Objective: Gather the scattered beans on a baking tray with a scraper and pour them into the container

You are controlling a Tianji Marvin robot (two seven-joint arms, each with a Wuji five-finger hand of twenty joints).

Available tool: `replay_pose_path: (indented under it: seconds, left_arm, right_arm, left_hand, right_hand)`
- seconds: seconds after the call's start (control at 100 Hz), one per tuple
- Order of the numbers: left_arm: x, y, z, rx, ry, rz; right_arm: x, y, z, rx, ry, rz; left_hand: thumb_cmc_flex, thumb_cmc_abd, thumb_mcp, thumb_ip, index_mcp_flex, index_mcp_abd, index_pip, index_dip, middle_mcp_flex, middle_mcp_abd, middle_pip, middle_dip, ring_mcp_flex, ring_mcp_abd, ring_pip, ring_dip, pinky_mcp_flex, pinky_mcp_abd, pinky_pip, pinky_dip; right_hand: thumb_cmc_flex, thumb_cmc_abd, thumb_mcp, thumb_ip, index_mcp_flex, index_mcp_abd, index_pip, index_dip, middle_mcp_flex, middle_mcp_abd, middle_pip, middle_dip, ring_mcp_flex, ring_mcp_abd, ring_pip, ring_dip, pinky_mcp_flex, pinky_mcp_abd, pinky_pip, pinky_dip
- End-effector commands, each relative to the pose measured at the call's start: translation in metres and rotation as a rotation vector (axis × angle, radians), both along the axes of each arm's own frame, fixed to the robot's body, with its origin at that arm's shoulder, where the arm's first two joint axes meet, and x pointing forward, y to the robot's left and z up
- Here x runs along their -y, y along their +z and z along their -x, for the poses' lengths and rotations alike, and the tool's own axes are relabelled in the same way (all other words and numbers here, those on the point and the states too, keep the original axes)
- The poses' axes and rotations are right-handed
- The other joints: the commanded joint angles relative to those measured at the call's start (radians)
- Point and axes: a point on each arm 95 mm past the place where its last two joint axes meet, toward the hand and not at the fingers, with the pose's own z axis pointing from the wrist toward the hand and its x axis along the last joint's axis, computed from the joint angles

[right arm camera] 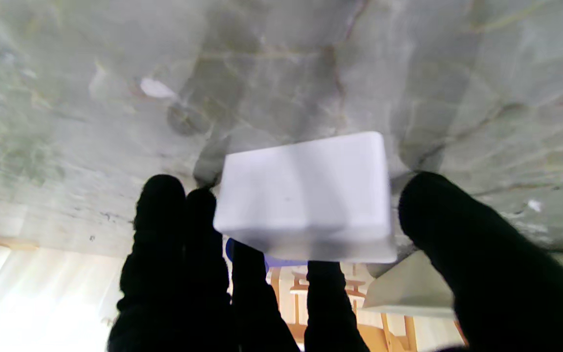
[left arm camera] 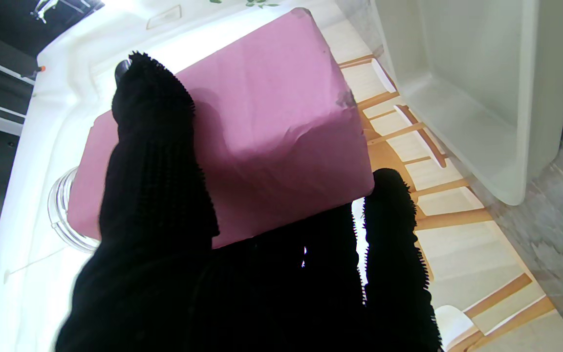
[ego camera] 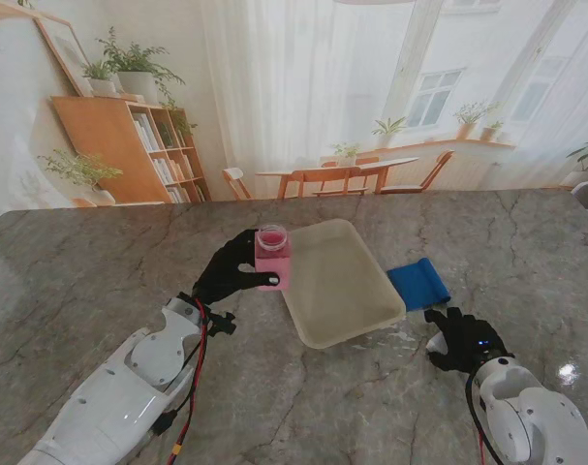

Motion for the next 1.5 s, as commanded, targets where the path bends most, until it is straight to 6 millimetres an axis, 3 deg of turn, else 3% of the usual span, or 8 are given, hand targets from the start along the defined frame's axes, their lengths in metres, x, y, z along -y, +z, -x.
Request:
replay_pose_path:
  seconds: [0.0, 0.15, 0.21, 0.34, 0.44, 0.55, 0.89, 1.49]
  left_arm:
    - [0.003, 0.0, 0.001, -0.002, -0.005, 0.002]
    - [0.003, 0.0, 0.002, -0.005, -0.004, -0.002]
    - [0.002, 0.0, 0.002, -0.007, -0.002, -0.004]
    - [0.002, -0.001, 0.002, -0.009, 0.0, -0.007]
    - [0.002, -0.001, 0.002, -0.01, -0.001, -0.009]
    - [0.002, -0.001, 0.002, -0.011, -0.003, -0.01]
    - [0.003, 0.0, 0.006, 0.0, -0.012, -0.012]
    - [0.001, -0.001, 0.018, 0.02, -0.095, -0.086]
  right_arm:
    - [0.003, -0.008, 0.003, -0.024, 0.005, 0.008]
    - [0.005, -0.011, 0.001, 0.005, 0.01, -0.003]
    - [0.006, -0.013, 0.001, 0.007, 0.007, -0.005]
    - [0.009, -0.016, 0.002, 0.015, -0.007, -0.016]
    - [0.01, -0.018, 0.002, 0.037, -0.016, -0.033]
    - [0.009, -0.016, 0.001, 0.071, -0.017, -0.048]
    - [-0.007, 0.017, 0.0, 0.198, -0.017, -0.134]
    - [-0.07, 0.128, -0.03, 0.435, 0.195, -0.381]
  left_hand:
    - [0.246, 0.257, 0.159, 0.102, 0.126, -0.189, 0.154, 0.067, 0.161, -0.162, 0.158, 0.111, 0.037, -0.023, 0.057, 0.023, 0.001, -0.003, 0.014, 0.034]
    - [0.246, 0.259, 0.158, 0.102, 0.126, -0.188, 0.153, 0.068, 0.161, -0.163, 0.157, 0.111, 0.036, -0.021, 0.057, 0.024, 0.0, -0.001, 0.014, 0.036]
    - [0.246, 0.258, 0.158, 0.102, 0.127, -0.189, 0.153, 0.068, 0.16, -0.164, 0.157, 0.111, 0.037, -0.021, 0.058, 0.024, 0.0, -0.001, 0.014, 0.036]
    - [0.246, 0.258, 0.16, 0.102, 0.128, -0.186, 0.152, 0.069, 0.161, -0.162, 0.158, 0.112, 0.037, -0.021, 0.058, 0.024, 0.0, 0.0, 0.014, 0.038]
    - [0.246, 0.258, 0.16, 0.103, 0.127, -0.187, 0.151, 0.069, 0.161, -0.16, 0.158, 0.112, 0.035, -0.02, 0.058, 0.024, -0.002, 0.001, 0.014, 0.038]
    - [0.246, 0.258, 0.159, 0.102, 0.127, -0.187, 0.151, 0.069, 0.16, -0.161, 0.157, 0.112, 0.035, -0.02, 0.059, 0.025, -0.002, 0.002, 0.015, 0.039]
    - [0.246, 0.257, 0.161, 0.103, 0.128, -0.185, 0.151, 0.069, 0.161, -0.159, 0.158, 0.113, 0.034, -0.018, 0.061, 0.025, -0.006, 0.003, 0.014, 0.041]
    - [0.246, 0.216, 0.154, 0.11, 0.198, -0.192, 0.142, 0.011, 0.214, -0.151, 0.147, 0.074, 0.07, -0.016, 0.069, 0.021, 0.022, 0.013, 0.02, 0.047]
  right_hand:
    - [0.021, -0.044, 0.06, -0.007, 0.002, -0.035, 0.106, 0.05, 0.045, -0.019, 0.093, 0.035, 0.094, -0.073, 0.09, 0.022, 0.102, -0.078, 0.067, -0.002]
    - [0.106, -0.121, 0.172, -0.017, 0.028, -0.094, 0.462, -0.026, 0.243, -0.11, 0.252, 0.019, 0.316, -0.195, 0.159, -0.011, 0.34, -0.202, 0.111, -0.089]
    - [0.136, -0.137, 0.196, -0.017, 0.029, -0.106, 0.558, -0.096, 0.294, -0.134, 0.283, 0.004, 0.374, -0.217, 0.148, -0.028, 0.398, -0.223, 0.097, -0.11]
    - [0.214, -0.161, 0.237, -0.012, 0.088, -0.113, 0.692, -0.114, 0.373, -0.167, 0.33, -0.004, 0.47, -0.247, 0.124, -0.056, 0.491, -0.252, 0.071, -0.136]
    - [0.318, -0.221, 0.242, -0.124, 0.155, -0.101, 0.796, -0.21, 0.439, -0.176, 0.348, 0.005, 0.548, -0.245, 0.119, -0.139, 0.555, -0.259, 0.068, -0.163]
    - [0.379, -0.258, 0.239, -0.156, 0.197, -0.115, 0.882, -0.284, 0.499, -0.182, 0.361, -0.01, 0.603, -0.26, 0.125, -0.161, 0.597, -0.274, 0.068, -0.171]
    - [0.405, -0.286, 0.234, -0.174, 0.266, -0.172, 0.934, -0.338, 0.573, -0.198, 0.366, -0.029, 0.654, -0.275, 0.132, -0.159, 0.631, -0.274, 0.068, -0.166]
    - [0.401, -0.277, 0.222, -0.185, 0.296, -0.226, 0.956, -0.373, 0.6, -0.223, 0.346, -0.038, 0.667, -0.29, 0.107, -0.149, 0.635, -0.287, 0.055, -0.163]
